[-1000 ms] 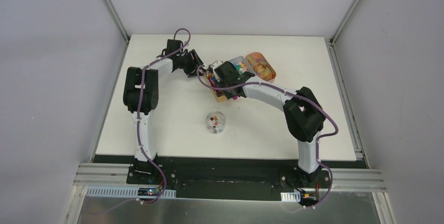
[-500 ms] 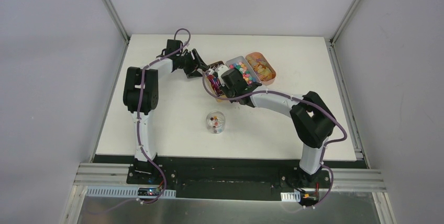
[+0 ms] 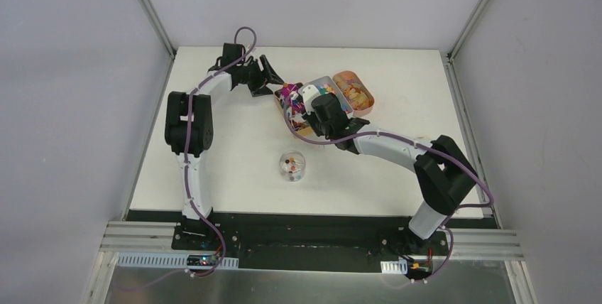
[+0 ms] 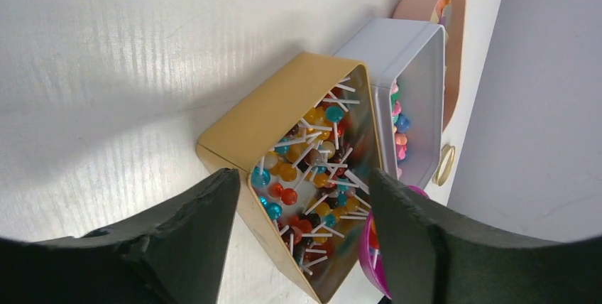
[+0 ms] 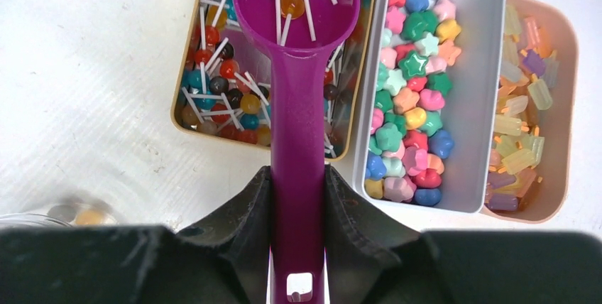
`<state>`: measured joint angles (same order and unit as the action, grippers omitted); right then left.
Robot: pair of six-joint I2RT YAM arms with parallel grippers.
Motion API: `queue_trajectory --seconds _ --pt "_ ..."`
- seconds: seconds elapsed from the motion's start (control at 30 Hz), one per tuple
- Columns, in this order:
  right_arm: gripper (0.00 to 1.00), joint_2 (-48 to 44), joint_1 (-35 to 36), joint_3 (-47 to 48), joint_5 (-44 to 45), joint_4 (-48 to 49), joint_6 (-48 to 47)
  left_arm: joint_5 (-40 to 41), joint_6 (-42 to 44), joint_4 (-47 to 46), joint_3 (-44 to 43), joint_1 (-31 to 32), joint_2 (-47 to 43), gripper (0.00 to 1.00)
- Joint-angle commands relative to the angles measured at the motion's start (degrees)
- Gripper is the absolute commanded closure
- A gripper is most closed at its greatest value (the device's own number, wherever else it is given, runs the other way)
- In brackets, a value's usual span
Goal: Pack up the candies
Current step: Scoop the fake candies from the storage box, then place the fake candies in the packing bottle.
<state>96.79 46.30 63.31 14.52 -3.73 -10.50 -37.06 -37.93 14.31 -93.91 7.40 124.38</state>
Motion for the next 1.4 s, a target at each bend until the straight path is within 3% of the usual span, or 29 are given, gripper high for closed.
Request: queue_trajectory --seconds 0.0,0.63,0.83,0.97,1.37 --pt "1.00 -4.5 -0.3 -1.1 -0.3 5.9 -0.7 -0.1 2.6 1.4 -2.9 -0.5 -5.7 0.27" --pt "1.00 -17.1 -0.3 -9.5 -0.6 4.0 -4.5 2.1 7.9 6.6 2.6 -0.5 -18.9 0.24" --pt "1.00 -24.3 -0.3 -12.3 -3.5 -1.8 -9.0 5.4 11.3 8.3 8.6 -0.5 -26.5 0.21" --pt "1.00 -28.4 -0.1 -13.4 -4.7 -6.3 -12.9 6.1 12.9 8.5 14.7 -0.5 -31.3 0.01" --pt "1.00 -37.7 7.0 -13.1 1.3 -23.5 -20.9 13.0 18.5 11.9 26.4 -0.5 -44.1 0.01"
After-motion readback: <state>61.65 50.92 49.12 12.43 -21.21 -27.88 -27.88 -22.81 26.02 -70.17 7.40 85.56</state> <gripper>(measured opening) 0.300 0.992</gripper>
